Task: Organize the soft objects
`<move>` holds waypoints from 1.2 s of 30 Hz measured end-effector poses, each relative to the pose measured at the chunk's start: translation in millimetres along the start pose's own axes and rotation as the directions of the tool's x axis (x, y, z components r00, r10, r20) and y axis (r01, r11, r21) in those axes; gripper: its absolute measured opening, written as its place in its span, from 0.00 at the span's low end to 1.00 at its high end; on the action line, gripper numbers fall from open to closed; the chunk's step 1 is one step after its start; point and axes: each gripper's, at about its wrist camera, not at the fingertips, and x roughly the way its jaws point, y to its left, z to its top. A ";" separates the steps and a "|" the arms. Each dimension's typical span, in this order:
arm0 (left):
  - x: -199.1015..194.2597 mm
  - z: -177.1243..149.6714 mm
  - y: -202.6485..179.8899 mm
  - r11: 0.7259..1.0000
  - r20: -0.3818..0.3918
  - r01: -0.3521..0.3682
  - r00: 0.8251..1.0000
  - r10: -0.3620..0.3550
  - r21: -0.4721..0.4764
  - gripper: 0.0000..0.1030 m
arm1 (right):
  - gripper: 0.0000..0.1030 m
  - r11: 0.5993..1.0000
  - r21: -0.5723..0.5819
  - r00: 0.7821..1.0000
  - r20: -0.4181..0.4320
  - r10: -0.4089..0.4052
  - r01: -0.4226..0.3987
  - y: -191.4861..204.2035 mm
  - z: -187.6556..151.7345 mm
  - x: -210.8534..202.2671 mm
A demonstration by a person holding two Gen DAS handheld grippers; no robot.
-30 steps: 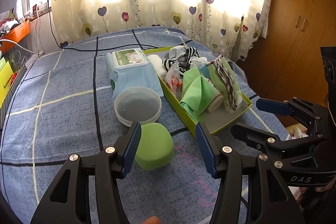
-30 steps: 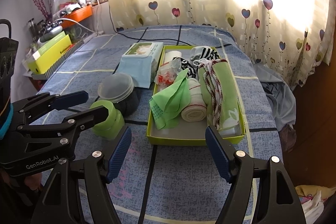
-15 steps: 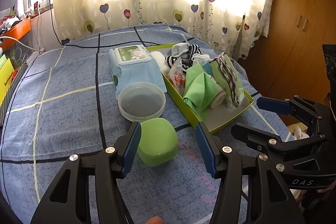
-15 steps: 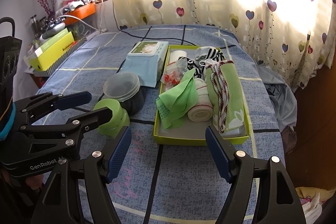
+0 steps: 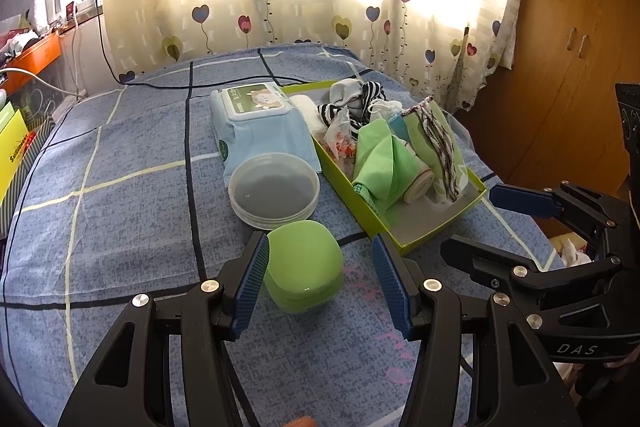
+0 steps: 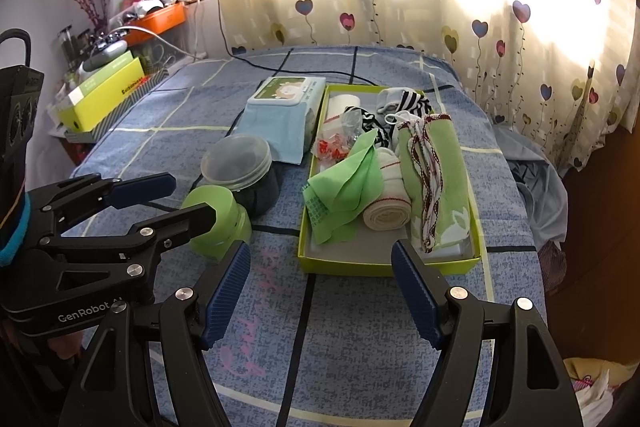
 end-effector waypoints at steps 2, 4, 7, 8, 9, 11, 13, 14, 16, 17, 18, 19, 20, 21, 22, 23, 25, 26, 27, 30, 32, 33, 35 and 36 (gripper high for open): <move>0.4 -0.3 0.3 1.000 -0.002 -0.002 1.000 0.002 0.000 0.53 | 0.71 1.000 0.000 1.000 0.000 0.001 -0.001 -0.5 -0.1 -0.2; 0.9 -0.5 0.7 1.000 -0.005 0.000 1.000 0.000 -0.002 0.53 | 0.71 1.000 0.000 1.000 -0.001 0.001 -0.001 -0.5 -0.2 -0.1; 0.9 -0.5 1.6 1.000 -0.003 -0.003 1.000 0.003 -0.003 0.53 | 0.71 1.000 -0.002 1.000 0.001 0.002 -0.002 -0.7 -1.0 -0.3; 1.0 -0.4 1.8 1.000 -0.003 -0.003 1.000 0.003 -0.005 0.53 | 0.71 1.000 -0.002 1.000 0.001 0.004 -0.004 -0.9 -1.4 -0.2; 1.0 -0.5 1.9 1.000 -0.003 -0.002 1.000 0.002 -0.005 0.53 | 0.71 1.000 -0.002 1.000 0.000 0.004 -0.004 -1.0 -1.8 0.0; 1.6 -0.8 1.5 1.000 -0.005 -0.002 1.000 0.002 -0.003 0.53 | 0.71 1.000 -0.002 1.000 -0.001 0.005 -0.005 -1.1 -2.2 0.2; 2.3 -1.1 1.0 1.000 -0.008 -0.001 1.000 0.001 0.000 0.53 | 0.71 1.000 -0.001 1.000 -0.001 0.008 -0.008 -1.0 -2.6 0.7; 2.6 -1.3 0.8 1.000 -0.009 0.000 1.000 0.000 0.001 0.53 | 0.71 1.000 -0.001 1.000 -0.001 0.009 -0.009 -0.3 -2.5 1.0; 3.1 -0.9 0.6 1.000 -0.009 -0.001 1.000 0.001 0.003 0.53 | 0.71 1.000 -0.001 1.000 0.000 0.012 -0.012 0.2 -2.5 1.3; 3.5 -0.5 0.7 1.000 -0.010 -0.001 1.000 0.001 0.002 0.53 | 0.71 1.000 -0.001 1.000 0.000 0.013 -0.013 0.6 -2.3 1.5; 3.6 -0.3 0.8 1.000 -0.010 0.000 1.000 0.000 0.001 0.53 | 0.71 1.000 -0.002 1.000 0.000 0.015 -0.015 0.8 -2.1 1.6; 3.5 -0.4 0.6 1.000 -0.010 -0.001 1.000 0.001 0.002 0.53 | 0.71 1.000 -0.002 1.000 0.001 0.016 -0.016 0.8 -1.9 1.6; 3.5 -0.6 0.7 1.000 -0.009 -0.001 1.000 0.001 0.002 0.53 | 0.72 1.000 -0.002 1.000 0.001 0.017 -0.017 0.8 -1.6 1.8; 3.9 -0.4 1.1 1.000 -0.008 -0.002 1.000 0.002 0.001 0.53 | 0.72 1.000 -0.002 1.000 0.002 0.017 -0.017 0.8 -1.2 2.1; 4.2 -0.3 1.2 1.000 -0.008 -0.002 1.000 0.002 0.001 0.53 | 0.72 1.000 -0.002 1.000 0.001 0.017 -0.017 0.8 -1.2 2.2; 4.6 -0.1 1.5 1.000 -0.009 -0.001 1.000 0.001 0.001 0.53 | 0.72 1.000 -0.002 1.000 0.001 0.017 -0.017 0.9 -1.2 2.4; 5.5 0.3 2.2 1.000 -0.010 -0.001 1.000 0.001 0.000 0.53 | 0.72 1.000 -0.001 1.000 0.000 0.017 -0.017 0.9 -1.1 2.2; 5.2 0.3 2.3 1.000 -0.010 -0.001 1.000 0.001 0.000 0.53 | 0.72 1.000 -0.001 1.000 0.000 0.016 -0.016 0.9 -1.0 2.3; 5.2 0.3 2.3 1.000 -0.010 0.000 1.000 0.000 0.000 0.53 | 0.72 1.000 -0.001 1.000 0.000 0.015 -0.015 0.8 -0.8 2.1; 6.1 1.1 2.6 1.000 -0.010 0.002 1.000 -0.002 0.002 0.53 | 0.72 1.000 -0.002 1.000 0.000 0.016 -0.016 0.8 -0.4 2.2; 6.8 1.4 2.2 1.000 -0.011 0.004 1.000 -0.004 0.003 0.53 | 0.72 1.000 -0.002 1.000 -0.001 0.016 -0.016 0.8 -0.5 2.4; 7.3 1.6 2.0 1.000 -0.012 0.006 1.000 -0.006 0.004 0.53 | 0.72 1.000 -0.001 1.000 0.000 0.016 -0.016 0.8 -0.5 2.4; 8.2 1.6 2.1 1.000 -0.015 0.008 1.000 -0.008 0.005 0.53 | 0.72 1.000 -0.001 1.000 -0.001 0.016 -0.016 0.8 -0.4 2.6; 8.7 1.7 2.1 1.000 -0.017 0.008 1.000 -0.008 0.005 0.53 | 0.72 1.000 -0.001 1.000 -0.003 0.016 -0.016 0.7 -0.4 2.7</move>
